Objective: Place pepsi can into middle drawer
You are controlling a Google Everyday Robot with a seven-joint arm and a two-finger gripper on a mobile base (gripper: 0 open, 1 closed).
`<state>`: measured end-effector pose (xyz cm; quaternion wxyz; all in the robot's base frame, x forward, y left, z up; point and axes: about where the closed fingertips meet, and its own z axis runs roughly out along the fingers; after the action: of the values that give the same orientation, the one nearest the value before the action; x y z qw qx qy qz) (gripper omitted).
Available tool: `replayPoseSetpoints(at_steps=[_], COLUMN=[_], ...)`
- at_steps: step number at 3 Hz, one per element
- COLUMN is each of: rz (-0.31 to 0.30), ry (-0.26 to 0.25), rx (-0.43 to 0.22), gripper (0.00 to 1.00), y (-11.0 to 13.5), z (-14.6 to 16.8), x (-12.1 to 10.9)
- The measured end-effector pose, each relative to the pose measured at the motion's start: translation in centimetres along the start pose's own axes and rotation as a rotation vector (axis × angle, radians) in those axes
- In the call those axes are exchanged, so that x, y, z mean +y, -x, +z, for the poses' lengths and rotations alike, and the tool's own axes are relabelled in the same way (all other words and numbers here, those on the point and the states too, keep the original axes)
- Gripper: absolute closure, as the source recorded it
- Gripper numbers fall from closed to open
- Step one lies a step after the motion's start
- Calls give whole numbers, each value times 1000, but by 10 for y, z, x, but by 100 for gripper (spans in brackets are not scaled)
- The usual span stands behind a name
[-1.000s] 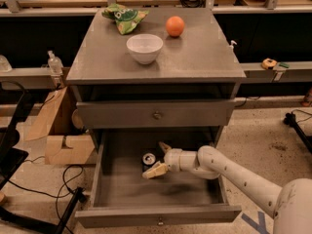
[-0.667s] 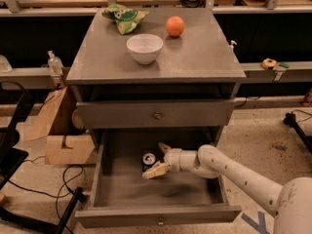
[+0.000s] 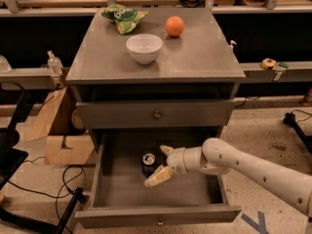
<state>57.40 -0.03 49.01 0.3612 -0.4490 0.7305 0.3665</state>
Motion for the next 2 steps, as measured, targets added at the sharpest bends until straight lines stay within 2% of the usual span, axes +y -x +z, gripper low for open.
replayPoseSetpoints(at_steps=[1,2], rz=[-36,-102], ry=[64,41], rx=[88,114], gripper=[0,0], y=[28,84], z=[-32,-81], x=[72,114])
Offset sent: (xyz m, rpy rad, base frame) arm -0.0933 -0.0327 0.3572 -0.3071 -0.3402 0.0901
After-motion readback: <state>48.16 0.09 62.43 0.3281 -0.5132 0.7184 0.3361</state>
